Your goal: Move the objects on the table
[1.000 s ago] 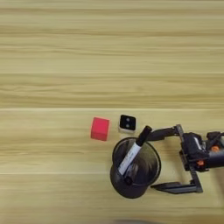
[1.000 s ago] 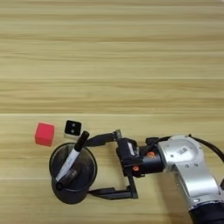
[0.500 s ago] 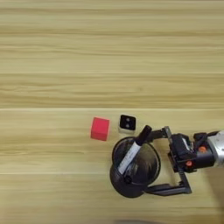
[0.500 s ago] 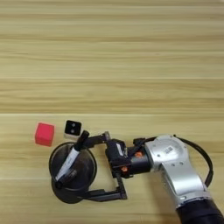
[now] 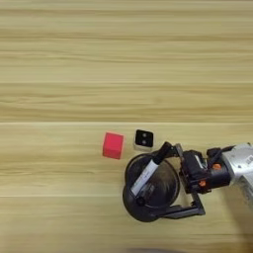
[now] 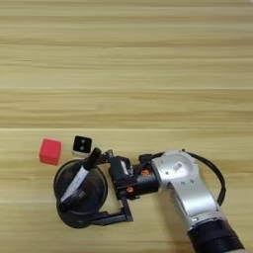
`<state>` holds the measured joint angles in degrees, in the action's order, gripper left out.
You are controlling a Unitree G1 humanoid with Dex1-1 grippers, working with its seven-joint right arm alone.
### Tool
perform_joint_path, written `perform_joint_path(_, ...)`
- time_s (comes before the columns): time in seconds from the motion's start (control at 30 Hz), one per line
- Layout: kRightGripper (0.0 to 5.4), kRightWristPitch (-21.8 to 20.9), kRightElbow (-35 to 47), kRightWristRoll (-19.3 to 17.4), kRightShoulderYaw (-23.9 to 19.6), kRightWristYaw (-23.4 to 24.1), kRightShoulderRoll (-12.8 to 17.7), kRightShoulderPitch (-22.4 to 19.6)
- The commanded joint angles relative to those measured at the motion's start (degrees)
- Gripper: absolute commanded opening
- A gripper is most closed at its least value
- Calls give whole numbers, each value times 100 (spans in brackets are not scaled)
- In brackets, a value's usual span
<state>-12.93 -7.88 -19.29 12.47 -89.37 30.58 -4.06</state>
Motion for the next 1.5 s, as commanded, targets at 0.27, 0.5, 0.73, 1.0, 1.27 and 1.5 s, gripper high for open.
perform_joint_path(0.27,472,16,90,-145,-455,366,203,-504)
perform_joint_path(0.5,472,60,-23,-290,-943,431,362,-818)
perform_joint_path(0.73,472,96,-587,-347,-1474,586,548,-1320)
perform_joint_path(1.0,472,-17,-1388,-311,-1863,512,741,-1758)
perform_joint_path(1.27,472,-149,-2003,-205,-1952,441,787,-1904)
perform_joint_path(1.5,472,-325,-2383,0,-1839,427,708,-1932)
